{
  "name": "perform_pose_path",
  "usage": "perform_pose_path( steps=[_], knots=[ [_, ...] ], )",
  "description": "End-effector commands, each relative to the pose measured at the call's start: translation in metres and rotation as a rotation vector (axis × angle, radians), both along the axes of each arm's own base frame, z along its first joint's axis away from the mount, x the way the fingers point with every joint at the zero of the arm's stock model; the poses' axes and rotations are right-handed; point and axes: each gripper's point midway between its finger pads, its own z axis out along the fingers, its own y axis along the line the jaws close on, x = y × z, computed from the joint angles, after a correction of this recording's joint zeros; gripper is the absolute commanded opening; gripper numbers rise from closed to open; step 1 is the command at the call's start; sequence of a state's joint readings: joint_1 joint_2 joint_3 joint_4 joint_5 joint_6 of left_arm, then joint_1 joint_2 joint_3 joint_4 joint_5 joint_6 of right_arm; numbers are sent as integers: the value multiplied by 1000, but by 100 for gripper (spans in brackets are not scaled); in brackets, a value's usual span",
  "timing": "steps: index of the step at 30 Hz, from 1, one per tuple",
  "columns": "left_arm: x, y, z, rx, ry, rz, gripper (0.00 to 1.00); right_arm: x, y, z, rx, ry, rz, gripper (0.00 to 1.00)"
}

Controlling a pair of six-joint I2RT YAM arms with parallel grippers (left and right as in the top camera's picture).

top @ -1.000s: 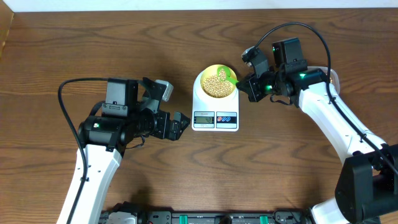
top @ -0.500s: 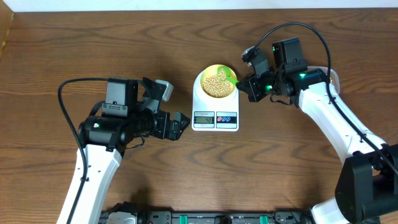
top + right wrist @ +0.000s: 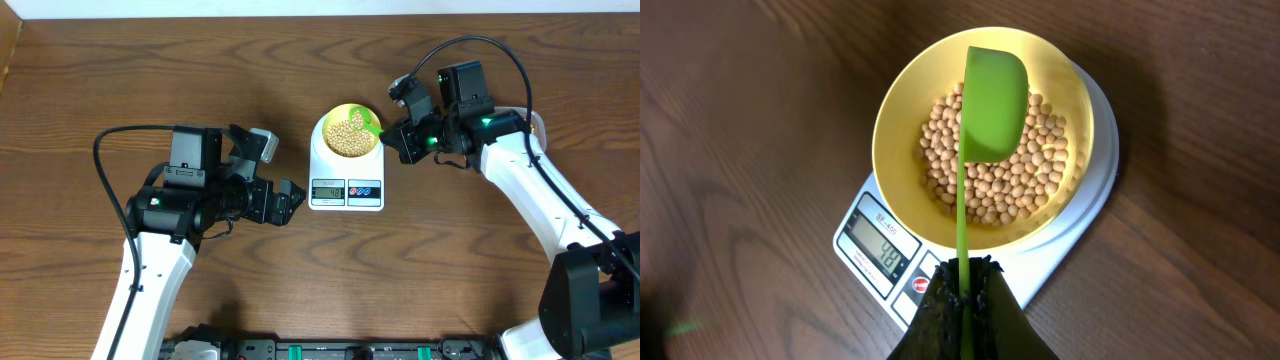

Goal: Scoop item into bowl and weigh 50g on scale

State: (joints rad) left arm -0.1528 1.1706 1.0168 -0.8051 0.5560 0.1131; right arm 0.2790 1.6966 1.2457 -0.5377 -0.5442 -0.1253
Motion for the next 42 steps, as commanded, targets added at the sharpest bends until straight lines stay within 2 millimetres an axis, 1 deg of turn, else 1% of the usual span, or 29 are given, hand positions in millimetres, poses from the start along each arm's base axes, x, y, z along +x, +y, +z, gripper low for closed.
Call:
perform_pose_path(
  steps=[1,11,35,42],
  knots=[
    [-1,-3,2,-8,-7,-23,98,-2,4,8,0,-31,24,1],
    [-1,-3,2,-8,-7,-23,98,0,1,6,-22,-43,19,1],
    [-1,-3,2,-8,-7,-23,98,0,1,6,-39,-69,51,1],
    [-1,-3,2,-8,-7,-23,98,-1,5,-1,-132,-115,73,1]
  ],
)
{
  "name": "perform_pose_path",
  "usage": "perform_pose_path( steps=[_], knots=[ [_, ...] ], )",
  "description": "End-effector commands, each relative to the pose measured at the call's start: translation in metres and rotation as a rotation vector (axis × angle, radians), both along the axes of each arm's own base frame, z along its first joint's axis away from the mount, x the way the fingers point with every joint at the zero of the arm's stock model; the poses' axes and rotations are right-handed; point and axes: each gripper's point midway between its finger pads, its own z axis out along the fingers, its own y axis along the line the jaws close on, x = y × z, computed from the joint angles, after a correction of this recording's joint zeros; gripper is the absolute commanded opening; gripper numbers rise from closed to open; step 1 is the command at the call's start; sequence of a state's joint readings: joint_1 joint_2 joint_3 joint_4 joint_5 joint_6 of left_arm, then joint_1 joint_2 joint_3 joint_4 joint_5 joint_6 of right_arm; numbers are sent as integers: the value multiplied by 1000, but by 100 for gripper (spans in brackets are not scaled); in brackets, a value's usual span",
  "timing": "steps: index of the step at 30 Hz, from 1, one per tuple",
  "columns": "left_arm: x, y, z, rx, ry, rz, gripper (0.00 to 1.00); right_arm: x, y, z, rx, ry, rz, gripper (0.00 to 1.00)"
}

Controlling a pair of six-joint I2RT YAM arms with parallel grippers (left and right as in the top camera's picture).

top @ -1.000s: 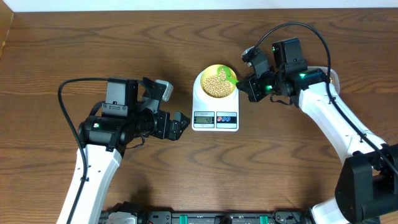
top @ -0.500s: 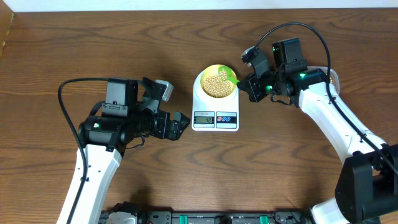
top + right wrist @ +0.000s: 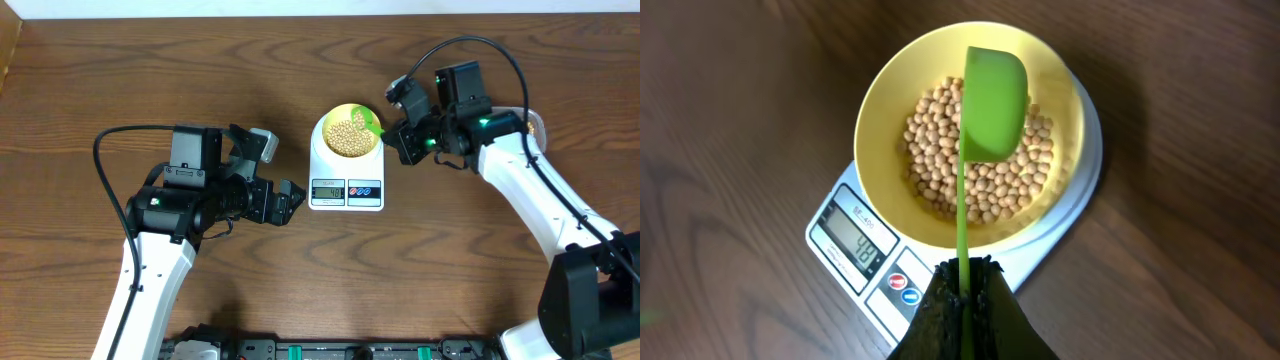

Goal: Scoop item into bowl and weigh 50g on scale

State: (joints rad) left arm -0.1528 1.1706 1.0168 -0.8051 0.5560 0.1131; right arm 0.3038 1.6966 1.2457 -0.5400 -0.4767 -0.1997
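Note:
A yellow bowl [image 3: 880, 150] of tan beans [image 3: 940, 170] stands on the white scale [image 3: 875, 275], whose display [image 3: 857, 243] reads 48. My right gripper [image 3: 962, 285] is shut on the handle of a green scoop [image 3: 992, 100]; the scoop head hangs over the bowl's right half, turned on its side. In the overhead view the bowl [image 3: 338, 117], scale [image 3: 346, 190] and right gripper [image 3: 397, 138] sit at table centre. My left gripper [image 3: 293, 203] rests left of the scale, jaws slightly apart, holding nothing.
Bare brown wooden table [image 3: 80, 80] all around the scale. A round object [image 3: 538, 122] is partly hidden behind my right arm at the right. The left arm's body [image 3: 190, 195] lies left of the scale.
My right gripper with the scoop shifted slightly, so the bowl and scale sit a little further left and lower in the wrist view. The display still reads 48. The left arm is unchanged.

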Motion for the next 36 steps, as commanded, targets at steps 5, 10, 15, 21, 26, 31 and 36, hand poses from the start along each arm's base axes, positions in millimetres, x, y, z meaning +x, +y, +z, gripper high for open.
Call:
perform_pose_path(
  steps=[5,10,15,21,26,31,36],
  knots=[
    [-1,-3,2,-8,-7,-23,98,-4,10,3,-72,-64,41,1],
    [-1,-3,2,-8,-7,-23,98,-5,10,2,-73,-58,41,1],
    [-1,-3,2,-8,-7,-23,98,-5,10,2,-70,-52,33,1],
    [-1,-3,1,-8,-7,-23,98,-5,11,3,-28,6,-42,1],
    [-1,-3,1,-8,-7,-23,98,-8,16,6,8,27,-36,1],
    [-1,-3,2,-8,-7,-23,98,-7,16,6,21,41,-58,1],
    [-1,-3,2,-8,-7,-23,98,-7,16,7,21,39,-59,1]
  ],
)
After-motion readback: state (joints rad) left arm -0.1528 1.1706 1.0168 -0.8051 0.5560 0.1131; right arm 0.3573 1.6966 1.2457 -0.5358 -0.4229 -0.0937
